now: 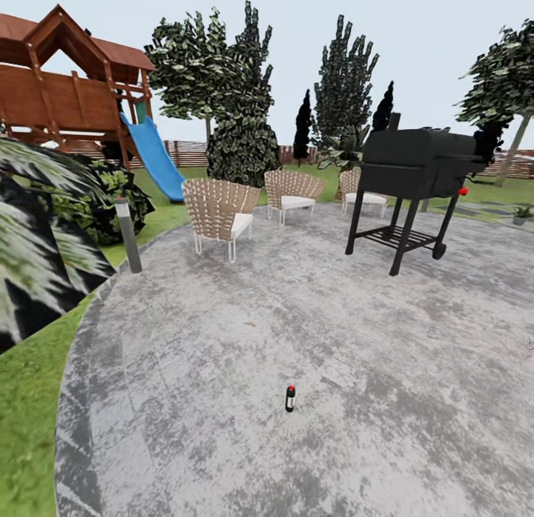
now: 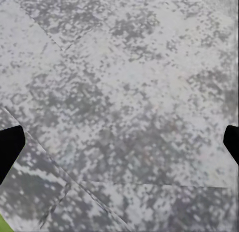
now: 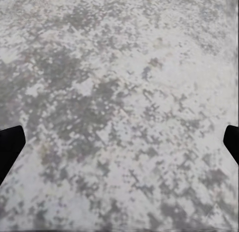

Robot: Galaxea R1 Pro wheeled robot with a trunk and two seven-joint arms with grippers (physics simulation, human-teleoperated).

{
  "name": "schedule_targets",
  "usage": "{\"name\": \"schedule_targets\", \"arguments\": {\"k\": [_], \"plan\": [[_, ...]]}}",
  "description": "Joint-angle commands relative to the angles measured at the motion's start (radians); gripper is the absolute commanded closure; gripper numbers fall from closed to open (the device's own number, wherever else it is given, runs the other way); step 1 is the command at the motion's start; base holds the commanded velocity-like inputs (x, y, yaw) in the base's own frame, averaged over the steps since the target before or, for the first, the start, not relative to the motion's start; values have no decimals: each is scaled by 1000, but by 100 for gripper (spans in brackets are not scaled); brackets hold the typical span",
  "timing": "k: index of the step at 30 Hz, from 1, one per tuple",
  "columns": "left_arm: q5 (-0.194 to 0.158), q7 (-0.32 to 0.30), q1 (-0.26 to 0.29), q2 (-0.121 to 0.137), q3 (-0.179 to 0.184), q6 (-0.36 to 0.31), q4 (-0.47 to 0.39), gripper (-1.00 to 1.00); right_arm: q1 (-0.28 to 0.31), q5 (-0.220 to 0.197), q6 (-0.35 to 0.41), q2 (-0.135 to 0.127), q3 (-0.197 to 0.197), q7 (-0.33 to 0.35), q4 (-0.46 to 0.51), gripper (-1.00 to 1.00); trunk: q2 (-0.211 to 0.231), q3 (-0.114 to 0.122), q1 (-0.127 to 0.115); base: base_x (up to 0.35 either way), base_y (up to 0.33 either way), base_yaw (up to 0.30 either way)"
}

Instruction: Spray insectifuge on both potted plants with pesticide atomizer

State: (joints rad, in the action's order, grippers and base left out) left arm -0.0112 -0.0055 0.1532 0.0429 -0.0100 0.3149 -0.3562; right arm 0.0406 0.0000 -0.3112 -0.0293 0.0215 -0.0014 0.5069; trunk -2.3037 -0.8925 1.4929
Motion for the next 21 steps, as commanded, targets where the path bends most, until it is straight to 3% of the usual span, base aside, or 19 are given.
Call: {"name": "schedule_targets", "arguments": {"k": [1, 8, 21], "plan": [[-1, -1, 0, 0, -1, 3, 0, -100, 1, 0, -3, 0, 1, 0, -1, -100, 0, -1, 0, 0, 0, -300], [-3, -1, 0, 0, -2, 4, 0, -100, 1, 0, -3, 0, 1, 0, -2, -100, 0, -1, 0, 18, 70, -300], [-4, -1, 0, 0, -2, 4, 0, -100, 1, 0, -4, 0, 0, -2, -1, -100, 0, -1, 0, 87, 274, -300]]}}
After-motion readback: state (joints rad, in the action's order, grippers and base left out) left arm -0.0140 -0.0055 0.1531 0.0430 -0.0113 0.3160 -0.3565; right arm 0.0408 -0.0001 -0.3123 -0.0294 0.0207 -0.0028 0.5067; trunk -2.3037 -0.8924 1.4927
